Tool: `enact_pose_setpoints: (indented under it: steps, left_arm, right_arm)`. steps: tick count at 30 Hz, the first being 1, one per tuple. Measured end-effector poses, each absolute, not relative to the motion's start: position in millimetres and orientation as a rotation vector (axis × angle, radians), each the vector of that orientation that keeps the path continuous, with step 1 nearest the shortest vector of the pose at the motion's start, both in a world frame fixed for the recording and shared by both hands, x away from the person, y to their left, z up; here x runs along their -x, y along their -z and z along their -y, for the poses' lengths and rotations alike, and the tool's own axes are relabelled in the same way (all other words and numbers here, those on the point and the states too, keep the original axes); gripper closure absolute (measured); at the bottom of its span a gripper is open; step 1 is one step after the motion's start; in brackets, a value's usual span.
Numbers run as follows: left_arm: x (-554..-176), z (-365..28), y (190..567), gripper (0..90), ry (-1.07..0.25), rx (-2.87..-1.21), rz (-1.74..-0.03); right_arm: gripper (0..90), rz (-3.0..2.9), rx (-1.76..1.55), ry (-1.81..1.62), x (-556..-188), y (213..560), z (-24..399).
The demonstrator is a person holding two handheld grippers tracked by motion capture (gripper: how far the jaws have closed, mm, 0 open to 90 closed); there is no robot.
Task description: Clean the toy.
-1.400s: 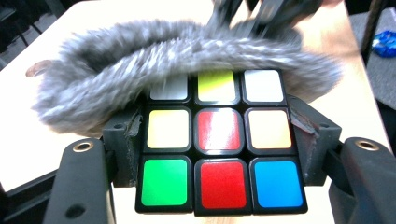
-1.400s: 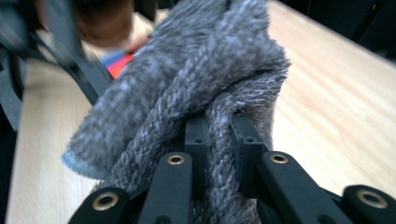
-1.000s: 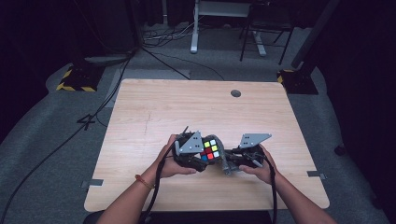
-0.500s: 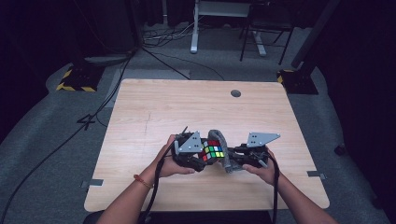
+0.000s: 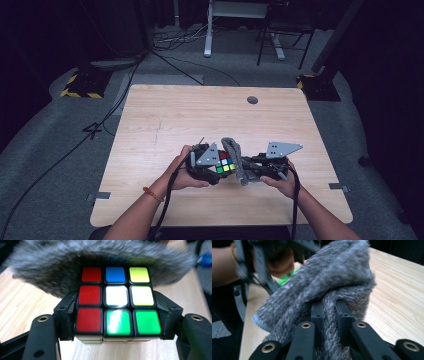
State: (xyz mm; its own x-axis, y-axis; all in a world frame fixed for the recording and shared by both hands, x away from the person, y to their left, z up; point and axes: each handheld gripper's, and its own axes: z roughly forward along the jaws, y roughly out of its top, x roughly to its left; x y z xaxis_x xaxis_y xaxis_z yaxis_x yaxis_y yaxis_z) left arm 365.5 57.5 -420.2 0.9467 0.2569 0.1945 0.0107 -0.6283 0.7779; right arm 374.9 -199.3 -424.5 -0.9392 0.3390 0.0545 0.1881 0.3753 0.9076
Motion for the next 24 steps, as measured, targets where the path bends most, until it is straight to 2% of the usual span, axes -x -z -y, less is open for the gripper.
enact_pose_setpoints:
  steps: [8,16,24]
  left_arm:
    - [-366,-59,414,33.2,-0.336,-2.201,-0.193]
    - [-367,-67,409,33.3,-0.323,-2.15,-0.203]
    - [-370,-75,406,33.3,-0.317,-2.112,-0.22]
  right_arm:
    - [79.7,-2.492,-0.474,-1.53,-373,422,197]
    - [79.7,-2.592,-0.493,-1.386,-377,440,188]
    - [79.6,-2.631,-0.467,-1.403,-376,441,186]
